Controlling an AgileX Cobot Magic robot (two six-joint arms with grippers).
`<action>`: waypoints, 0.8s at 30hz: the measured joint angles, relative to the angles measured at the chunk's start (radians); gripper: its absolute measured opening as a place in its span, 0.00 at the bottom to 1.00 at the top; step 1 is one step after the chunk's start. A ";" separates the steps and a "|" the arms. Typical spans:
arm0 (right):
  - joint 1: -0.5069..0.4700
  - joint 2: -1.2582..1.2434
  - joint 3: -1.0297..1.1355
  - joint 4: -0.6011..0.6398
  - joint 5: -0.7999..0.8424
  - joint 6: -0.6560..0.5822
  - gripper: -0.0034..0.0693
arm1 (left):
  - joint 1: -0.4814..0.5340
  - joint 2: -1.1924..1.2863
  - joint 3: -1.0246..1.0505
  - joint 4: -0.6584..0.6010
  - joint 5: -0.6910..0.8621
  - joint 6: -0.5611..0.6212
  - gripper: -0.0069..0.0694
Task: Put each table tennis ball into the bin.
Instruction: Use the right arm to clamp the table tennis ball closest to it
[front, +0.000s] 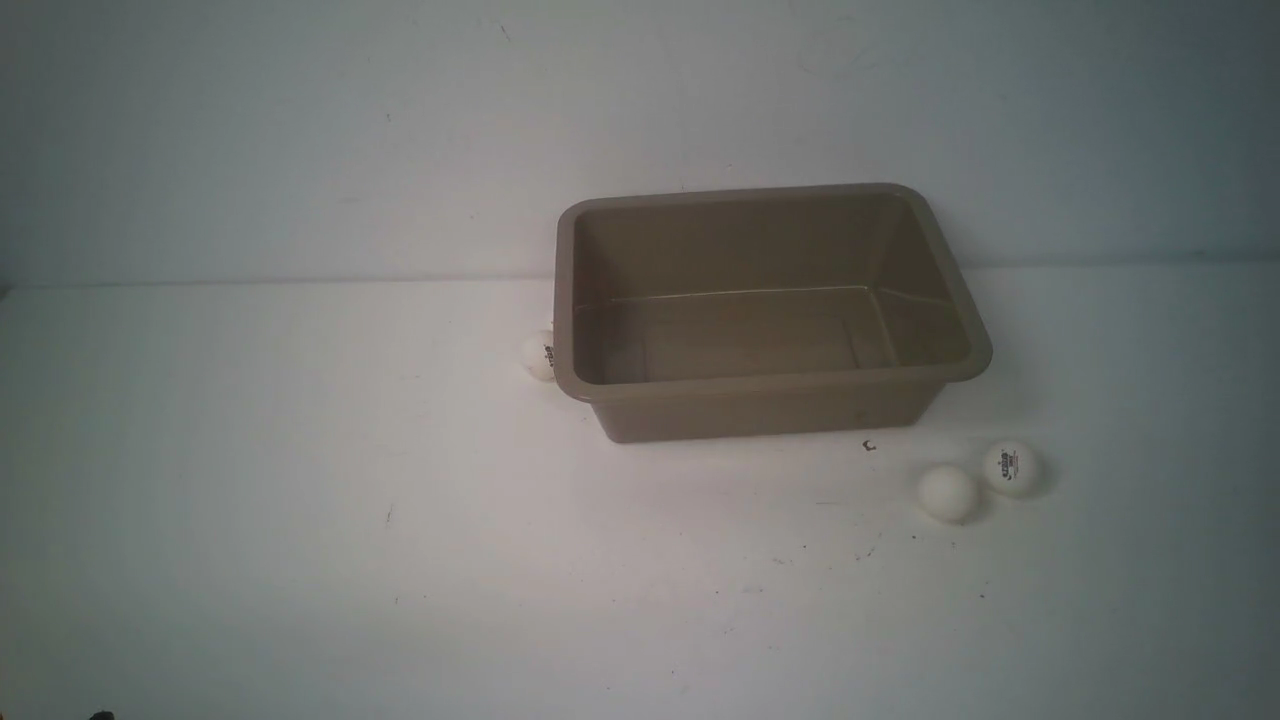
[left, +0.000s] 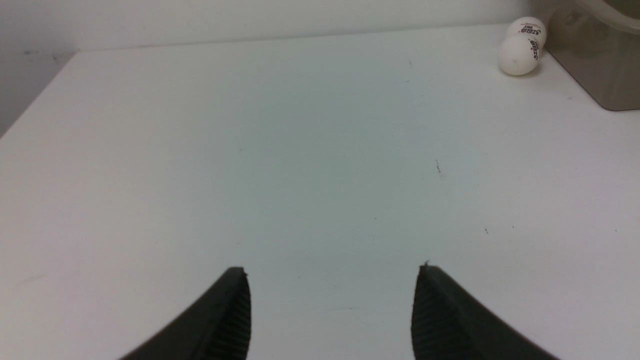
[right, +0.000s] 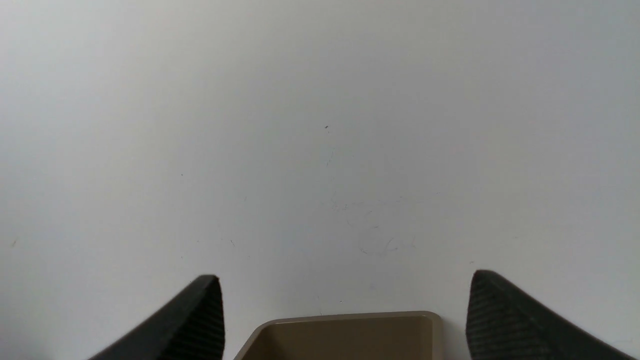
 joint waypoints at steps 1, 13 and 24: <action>0.000 0.000 0.000 0.001 0.000 0.000 0.86 | 0.000 0.000 0.000 0.000 0.000 0.001 0.61; 0.000 0.001 0.000 0.001 0.000 0.000 0.86 | 0.000 0.000 0.000 0.000 0.000 0.003 0.61; 0.000 0.001 0.000 0.040 0.000 0.013 0.86 | 0.000 0.000 0.001 -0.132 -0.037 -0.012 0.61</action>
